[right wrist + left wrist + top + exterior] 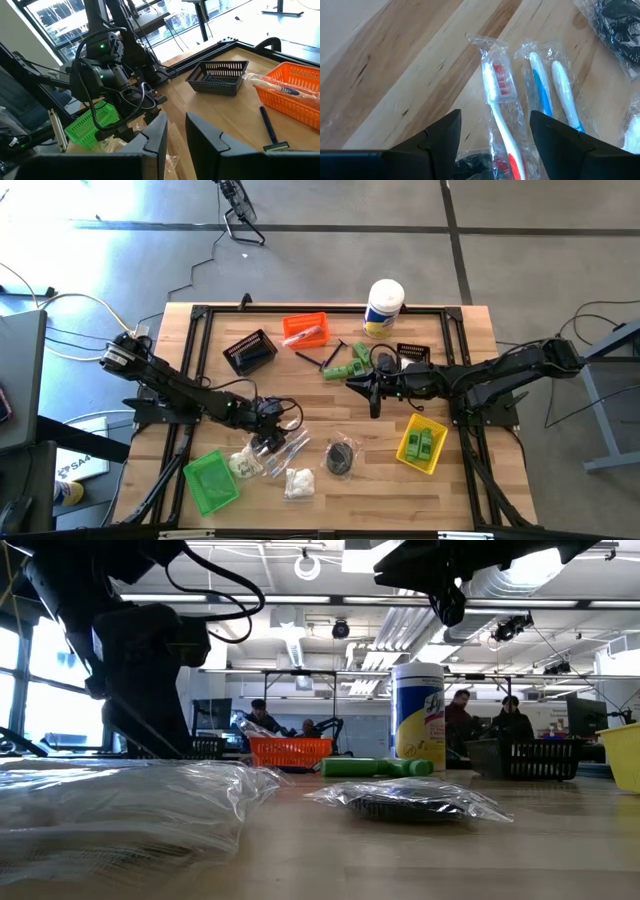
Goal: Pick & Place Travel size toiletries
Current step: Put the red toothbrush into the orange bin
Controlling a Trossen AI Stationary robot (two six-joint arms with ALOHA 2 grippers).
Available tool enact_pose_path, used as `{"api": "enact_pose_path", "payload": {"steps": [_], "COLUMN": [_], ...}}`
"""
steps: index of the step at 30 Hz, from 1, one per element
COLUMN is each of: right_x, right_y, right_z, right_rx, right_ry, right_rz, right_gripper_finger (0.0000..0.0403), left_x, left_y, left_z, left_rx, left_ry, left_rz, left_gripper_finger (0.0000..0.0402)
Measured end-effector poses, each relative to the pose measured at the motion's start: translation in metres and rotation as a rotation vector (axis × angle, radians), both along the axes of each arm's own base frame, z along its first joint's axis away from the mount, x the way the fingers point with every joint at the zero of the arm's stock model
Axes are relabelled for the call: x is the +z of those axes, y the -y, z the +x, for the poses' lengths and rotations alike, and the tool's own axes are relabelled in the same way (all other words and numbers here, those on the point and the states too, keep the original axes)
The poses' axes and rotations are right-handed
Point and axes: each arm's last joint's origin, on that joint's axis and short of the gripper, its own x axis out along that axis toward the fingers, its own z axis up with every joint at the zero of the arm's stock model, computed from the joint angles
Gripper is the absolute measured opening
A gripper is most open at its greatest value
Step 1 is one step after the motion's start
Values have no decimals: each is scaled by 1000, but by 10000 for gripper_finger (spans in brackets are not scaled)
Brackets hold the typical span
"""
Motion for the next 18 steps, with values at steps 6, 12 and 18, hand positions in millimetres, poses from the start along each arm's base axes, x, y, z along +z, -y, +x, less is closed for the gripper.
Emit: {"api": "enact_pose_path", "payload": {"steps": [6,12,18], "right_x": [0,0,1], "right_y": [0,0,0], "right_z": [0,0,0], "right_rx": [0,0,0], "right_ry": [0,3,6], "right_rz": [0,0,0], "right_gripper_finger": [62,62,62], "left_x": [-9,-19,-19], "left_y": [0,2,2], "left_z": [1,5,5], "left_rx": [-14,-7,-5], "left_ry": [-40,-65,-69], "left_rz": [24,2,2], "left_gripper_finger": [232,231,227]}}
